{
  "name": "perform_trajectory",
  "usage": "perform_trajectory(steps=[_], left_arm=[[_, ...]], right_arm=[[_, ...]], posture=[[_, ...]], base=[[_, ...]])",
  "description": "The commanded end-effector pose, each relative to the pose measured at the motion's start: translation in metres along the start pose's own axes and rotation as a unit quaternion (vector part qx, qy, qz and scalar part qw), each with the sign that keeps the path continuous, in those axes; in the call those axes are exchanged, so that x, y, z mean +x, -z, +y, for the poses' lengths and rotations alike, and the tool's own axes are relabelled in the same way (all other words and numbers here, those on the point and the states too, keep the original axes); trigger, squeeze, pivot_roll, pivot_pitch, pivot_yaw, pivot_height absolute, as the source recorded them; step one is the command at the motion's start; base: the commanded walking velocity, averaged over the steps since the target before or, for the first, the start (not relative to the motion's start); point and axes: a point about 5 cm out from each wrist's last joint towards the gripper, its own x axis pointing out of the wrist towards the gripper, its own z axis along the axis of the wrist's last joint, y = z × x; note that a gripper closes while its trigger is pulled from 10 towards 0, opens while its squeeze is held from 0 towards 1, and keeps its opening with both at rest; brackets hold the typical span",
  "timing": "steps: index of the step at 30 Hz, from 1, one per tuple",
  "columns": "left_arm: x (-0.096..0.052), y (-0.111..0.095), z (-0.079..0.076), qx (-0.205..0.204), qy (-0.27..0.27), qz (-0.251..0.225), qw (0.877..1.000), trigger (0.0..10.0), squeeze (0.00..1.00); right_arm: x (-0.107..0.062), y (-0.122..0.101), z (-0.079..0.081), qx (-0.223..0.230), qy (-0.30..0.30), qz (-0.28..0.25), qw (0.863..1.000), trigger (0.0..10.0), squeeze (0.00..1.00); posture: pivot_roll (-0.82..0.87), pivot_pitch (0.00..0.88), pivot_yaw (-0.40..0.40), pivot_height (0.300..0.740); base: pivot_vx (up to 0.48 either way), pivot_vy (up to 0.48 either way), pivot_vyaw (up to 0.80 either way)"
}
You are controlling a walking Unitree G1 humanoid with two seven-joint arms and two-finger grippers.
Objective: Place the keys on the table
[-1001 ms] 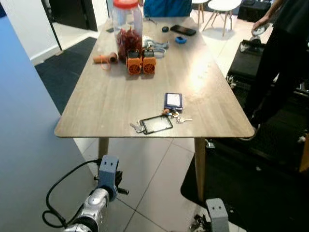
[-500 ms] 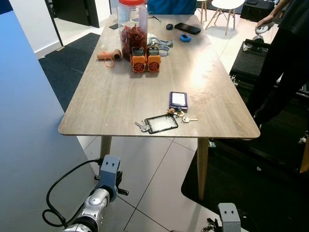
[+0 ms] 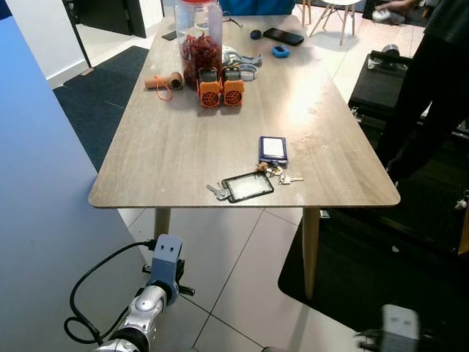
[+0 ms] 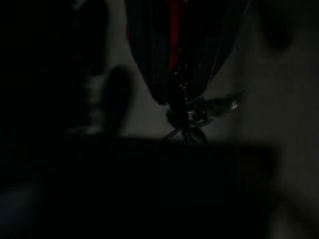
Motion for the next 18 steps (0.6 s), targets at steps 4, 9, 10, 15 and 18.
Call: perform_trajectory(steps=[4, 9, 10, 15, 18], left_arm=[[-0.005, 0.009, 0.009, 0.013, -0.011, 0.020, 1.000, 10.0, 0.00], [-0.006, 0.011, 0.009, 0.011, -0.013, 0.022, 1.000, 10.0, 0.00], [-0.006, 0.011, 0.009, 0.011, -0.013, 0.022, 1.000, 10.0, 0.00], [-0.006, 0.012, 0.008, 0.008, -0.010, 0.023, 1.000, 10.0, 0.00], [-0.006, 0.012, 0.007, 0.009, -0.009, 0.023, 1.000, 10.0, 0.00]], right_arm=[[0.008, -0.032, -0.041, 0.049, 0.110, -0.070, 0.990, 10.0, 0.00], [0.015, -0.088, -0.072, 0.096, 0.170, -0.170, 0.966, 10.0, 0.00], [0.015, -0.088, -0.072, 0.096, 0.170, -0.170, 0.966, 10.0, 0.00], [0.018, -0.168, -0.057, 0.132, 0.121, -0.297, 0.938, 10.0, 0.00], [0.017, -0.185, -0.047, 0.134, 0.092, -0.317, 0.934, 10.0, 0.00]], posture=[[0.01, 0.061, 0.030, 0.740], [0.01, 0.062, 0.025, 0.740], [0.01, 0.062, 0.025, 0.740], [0.01, 0.062, 0.026, 0.740], [0.01, 0.061, 0.026, 0.740]], base=[[0.000, 0.000, 0.00], [0.000, 0.000, 0.00], [0.000, 0.000, 0.00], [0.000, 0.000, 0.00], [0.000, 0.000, 0.00]])
